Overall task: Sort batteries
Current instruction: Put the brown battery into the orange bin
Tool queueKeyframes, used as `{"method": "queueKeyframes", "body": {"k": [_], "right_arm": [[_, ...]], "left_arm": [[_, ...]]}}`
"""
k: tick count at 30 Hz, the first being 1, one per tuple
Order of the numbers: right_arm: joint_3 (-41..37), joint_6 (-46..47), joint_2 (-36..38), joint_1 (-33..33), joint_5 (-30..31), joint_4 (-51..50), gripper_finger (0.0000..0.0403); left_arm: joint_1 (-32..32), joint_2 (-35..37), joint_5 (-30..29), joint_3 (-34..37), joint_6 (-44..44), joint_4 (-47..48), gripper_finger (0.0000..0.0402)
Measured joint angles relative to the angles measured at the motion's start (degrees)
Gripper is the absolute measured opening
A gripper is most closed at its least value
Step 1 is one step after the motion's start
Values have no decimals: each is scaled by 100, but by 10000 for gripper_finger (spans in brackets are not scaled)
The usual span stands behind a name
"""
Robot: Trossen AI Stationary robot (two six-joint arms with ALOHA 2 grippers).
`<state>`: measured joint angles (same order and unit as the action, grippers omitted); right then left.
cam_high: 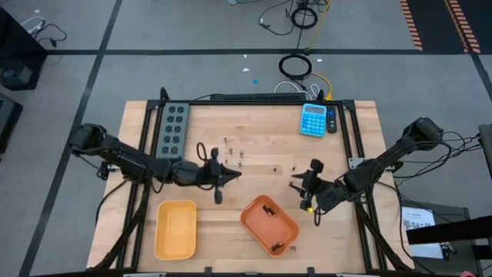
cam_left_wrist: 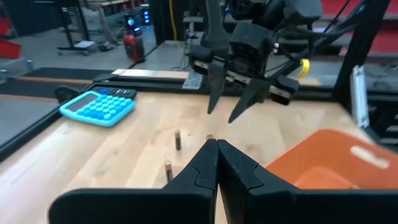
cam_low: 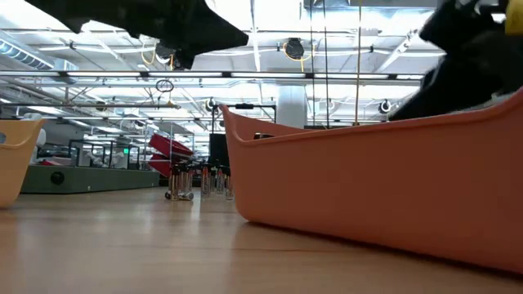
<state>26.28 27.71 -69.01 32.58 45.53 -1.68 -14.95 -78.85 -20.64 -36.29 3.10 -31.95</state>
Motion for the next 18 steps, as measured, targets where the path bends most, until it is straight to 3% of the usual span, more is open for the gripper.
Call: {"method": "queueKeyframes", "body": {"k": [8, 12, 18], "right_arm": [[-1273, 53, -9, -2, -34, 2351, 184], [-1506, -206, -9, -2, -14, 2556, 206], [-1543, -665, -24, -154, 100, 2553, 226]], "left_arm": [[-132, -365, -704, 0, 28, -65, 75], [-95, -525, -892, 0, 96, -83, 106], [-45, -776, -964, 0, 27, -540, 111]]}}
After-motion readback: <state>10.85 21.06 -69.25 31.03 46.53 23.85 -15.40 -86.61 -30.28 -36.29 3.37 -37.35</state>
